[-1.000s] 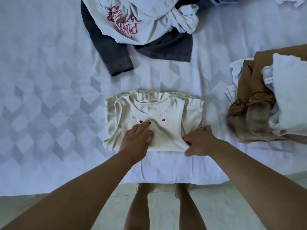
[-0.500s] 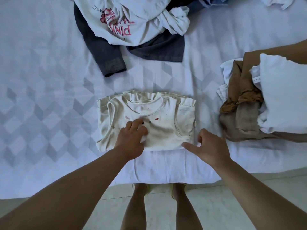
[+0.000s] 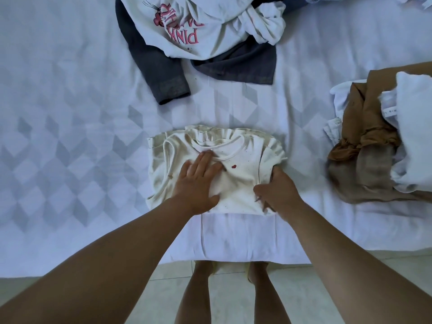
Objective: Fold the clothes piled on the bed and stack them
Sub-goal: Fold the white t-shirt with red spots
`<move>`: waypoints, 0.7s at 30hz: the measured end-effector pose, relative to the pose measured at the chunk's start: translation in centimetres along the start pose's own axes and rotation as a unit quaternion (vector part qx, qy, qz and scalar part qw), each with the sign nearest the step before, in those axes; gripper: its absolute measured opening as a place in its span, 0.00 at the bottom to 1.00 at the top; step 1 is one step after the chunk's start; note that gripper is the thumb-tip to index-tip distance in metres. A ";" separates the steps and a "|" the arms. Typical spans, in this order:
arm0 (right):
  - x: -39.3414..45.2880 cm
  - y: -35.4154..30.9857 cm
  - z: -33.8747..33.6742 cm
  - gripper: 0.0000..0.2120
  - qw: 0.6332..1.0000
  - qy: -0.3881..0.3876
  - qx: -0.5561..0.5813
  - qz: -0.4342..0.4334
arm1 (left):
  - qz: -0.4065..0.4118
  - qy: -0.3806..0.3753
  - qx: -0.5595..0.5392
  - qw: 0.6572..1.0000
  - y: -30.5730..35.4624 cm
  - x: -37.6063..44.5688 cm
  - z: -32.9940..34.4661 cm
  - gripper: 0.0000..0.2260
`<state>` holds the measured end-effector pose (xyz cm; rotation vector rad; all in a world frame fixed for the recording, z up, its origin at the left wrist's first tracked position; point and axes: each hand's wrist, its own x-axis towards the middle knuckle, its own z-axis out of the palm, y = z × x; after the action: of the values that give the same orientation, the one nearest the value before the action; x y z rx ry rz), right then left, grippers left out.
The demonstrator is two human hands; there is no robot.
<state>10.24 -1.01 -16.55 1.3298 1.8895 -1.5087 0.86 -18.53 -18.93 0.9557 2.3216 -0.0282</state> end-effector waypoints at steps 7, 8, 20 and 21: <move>-2.7 -5.9 1.3 0.15 0.997 -0.047 0.049 -0.021 | 0.022 0.022 -0.021 0.999 -3.5 -1.8 -1.9 0.34; -3.2 -6.8 2.3 0.16 0.997 -0.052 0.058 -0.028 | 0.008 0.034 -0.021 0.999 -4.6 -2.4 -2.1 0.34; -5.6 -10.2 14.8 0.26 0.973 -0.087 -0.185 -0.110 | -0.071 0.097 -0.196 0.973 -13.4 -8.1 -0.8 0.25; -5.3 -9.5 14.4 0.21 0.972 -0.017 -0.204 -0.115 | -0.096 0.110 -0.246 0.958 -13.5 -8.2 -0.9 0.22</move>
<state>1.14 -16.07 -12.42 0.9201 2.2394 -1.1393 -3.80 -33.42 -16.45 0.4999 2.4398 0.5754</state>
